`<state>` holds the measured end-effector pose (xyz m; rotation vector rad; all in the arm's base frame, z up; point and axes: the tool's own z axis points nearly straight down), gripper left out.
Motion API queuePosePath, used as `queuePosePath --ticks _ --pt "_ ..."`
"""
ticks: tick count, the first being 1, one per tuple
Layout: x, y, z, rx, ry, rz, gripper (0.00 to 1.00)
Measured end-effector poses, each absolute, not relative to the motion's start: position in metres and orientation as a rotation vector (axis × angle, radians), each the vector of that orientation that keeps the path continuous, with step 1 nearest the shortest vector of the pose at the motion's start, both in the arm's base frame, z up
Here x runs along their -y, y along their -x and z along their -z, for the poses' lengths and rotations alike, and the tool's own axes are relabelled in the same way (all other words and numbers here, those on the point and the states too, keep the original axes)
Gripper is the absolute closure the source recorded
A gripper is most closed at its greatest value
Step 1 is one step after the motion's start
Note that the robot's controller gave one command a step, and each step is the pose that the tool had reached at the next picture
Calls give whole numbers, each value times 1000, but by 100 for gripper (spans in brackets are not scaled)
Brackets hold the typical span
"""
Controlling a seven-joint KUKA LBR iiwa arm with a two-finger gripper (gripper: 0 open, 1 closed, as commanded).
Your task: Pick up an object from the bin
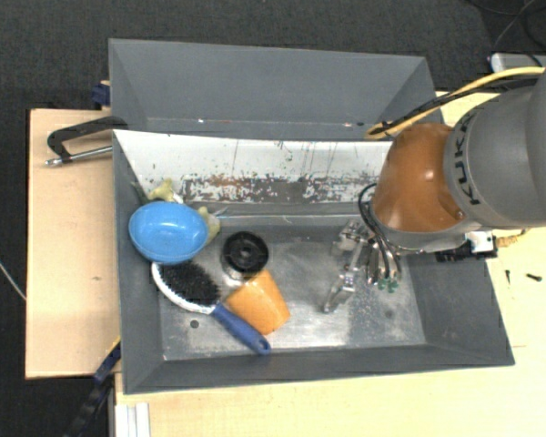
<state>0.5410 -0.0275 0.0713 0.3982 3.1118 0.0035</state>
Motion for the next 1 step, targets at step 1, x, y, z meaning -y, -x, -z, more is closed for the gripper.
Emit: queuePosePath --ticks 1 --pt "-75 -561 -138 -3119 -270 -12 0"
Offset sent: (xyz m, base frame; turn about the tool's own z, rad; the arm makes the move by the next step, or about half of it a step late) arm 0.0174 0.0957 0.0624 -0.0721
